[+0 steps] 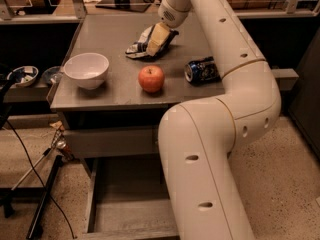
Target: Place blue chip bag into middle drawer
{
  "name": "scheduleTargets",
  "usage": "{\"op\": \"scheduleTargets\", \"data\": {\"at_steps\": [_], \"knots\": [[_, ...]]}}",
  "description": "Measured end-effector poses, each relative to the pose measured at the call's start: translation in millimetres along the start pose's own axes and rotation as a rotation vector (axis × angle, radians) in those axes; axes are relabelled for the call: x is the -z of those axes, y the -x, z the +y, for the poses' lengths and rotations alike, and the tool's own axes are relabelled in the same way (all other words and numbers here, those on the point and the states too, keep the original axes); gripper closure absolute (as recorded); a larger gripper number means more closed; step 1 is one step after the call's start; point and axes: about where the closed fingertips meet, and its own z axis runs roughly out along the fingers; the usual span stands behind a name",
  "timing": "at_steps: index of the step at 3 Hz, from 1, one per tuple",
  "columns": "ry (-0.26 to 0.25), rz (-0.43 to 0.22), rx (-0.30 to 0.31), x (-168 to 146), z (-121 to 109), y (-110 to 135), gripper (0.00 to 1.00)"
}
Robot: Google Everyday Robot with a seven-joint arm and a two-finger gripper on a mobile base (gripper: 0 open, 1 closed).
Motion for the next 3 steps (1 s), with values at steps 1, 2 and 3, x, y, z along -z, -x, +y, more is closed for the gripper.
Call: {"op": "scheduleTargets", "data": {"at_steps": [1, 2, 3], "knots": [[0.001, -0.004, -0.006, -6, 0, 2, 0.00], [-0.001, 0.010, 0.011, -27, 5, 19, 0.00], [-0.007, 0.012, 0.003, -34, 2, 19, 0.00]]}}
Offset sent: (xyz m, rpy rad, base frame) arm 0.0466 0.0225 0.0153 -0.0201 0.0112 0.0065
